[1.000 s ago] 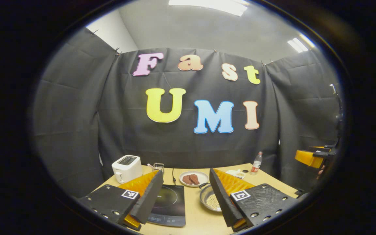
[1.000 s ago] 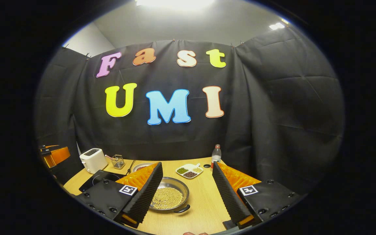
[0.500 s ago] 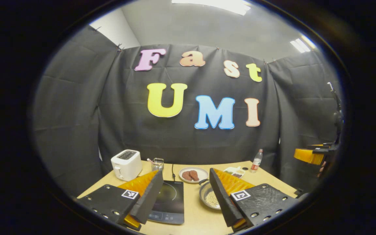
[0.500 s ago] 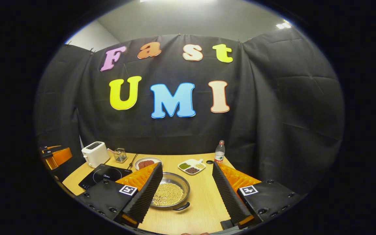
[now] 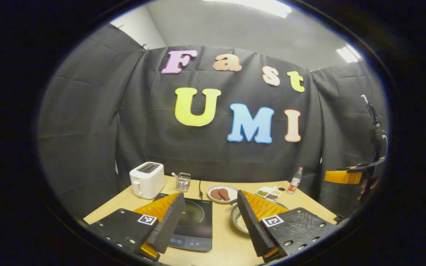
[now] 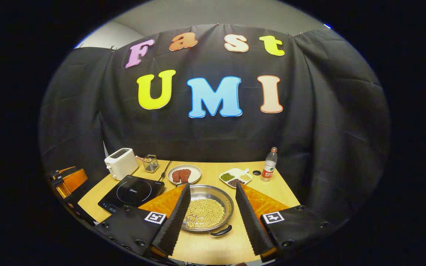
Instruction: First push the handle of the pot to place it horizontally, then grasp the pot with both hands and set it on the induction cooktop.
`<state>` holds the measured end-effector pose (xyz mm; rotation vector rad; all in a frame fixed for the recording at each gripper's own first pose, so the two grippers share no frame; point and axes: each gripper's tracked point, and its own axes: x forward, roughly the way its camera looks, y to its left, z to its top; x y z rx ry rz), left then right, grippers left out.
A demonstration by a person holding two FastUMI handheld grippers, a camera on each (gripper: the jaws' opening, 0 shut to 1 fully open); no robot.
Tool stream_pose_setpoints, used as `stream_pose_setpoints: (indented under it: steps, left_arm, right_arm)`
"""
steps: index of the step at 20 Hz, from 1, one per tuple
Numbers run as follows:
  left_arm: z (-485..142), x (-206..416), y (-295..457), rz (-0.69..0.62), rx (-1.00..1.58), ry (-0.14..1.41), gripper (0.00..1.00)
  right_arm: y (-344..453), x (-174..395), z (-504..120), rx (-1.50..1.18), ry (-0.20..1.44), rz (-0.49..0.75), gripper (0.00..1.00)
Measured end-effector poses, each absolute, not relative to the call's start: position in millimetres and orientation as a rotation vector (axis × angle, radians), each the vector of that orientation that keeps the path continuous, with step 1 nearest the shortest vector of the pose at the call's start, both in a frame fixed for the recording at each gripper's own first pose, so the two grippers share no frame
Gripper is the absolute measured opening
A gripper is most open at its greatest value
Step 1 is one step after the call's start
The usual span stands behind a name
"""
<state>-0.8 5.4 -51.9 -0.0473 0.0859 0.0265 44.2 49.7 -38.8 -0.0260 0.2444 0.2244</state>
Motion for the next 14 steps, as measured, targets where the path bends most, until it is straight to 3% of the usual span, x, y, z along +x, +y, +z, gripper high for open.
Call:
stream_pose_setpoints:
  steps: [3,5,6,8,9,14]
  left_arm:
    - [-56,-1,17,0.039,-0.037,0.095,0.87]
    - [-59,2,25,0.047,-0.030,0.100,0.87]
    - [-60,3,27,0.050,-0.031,0.102,0.87]
    - [-62,5,31,0.051,-0.035,0.106,0.87]
    - [-63,5,33,0.052,-0.036,0.108,0.87]
    - [-79,7,39,0.046,-0.045,0.134,0.87]
  right_arm:
    - [60,49,-50,-0.032,0.275,0.236,0.58]
    - [71,51,-59,-0.032,0.308,0.265,0.32]
    - [75,51,-65,-0.037,0.328,0.278,0.25]
    - [78,55,-74,-0.043,0.367,0.279,0.19]
    - [83,54,-78,-0.034,0.386,0.293,0.03]
    - [110,49,-112,0.061,0.539,0.371,0.02]
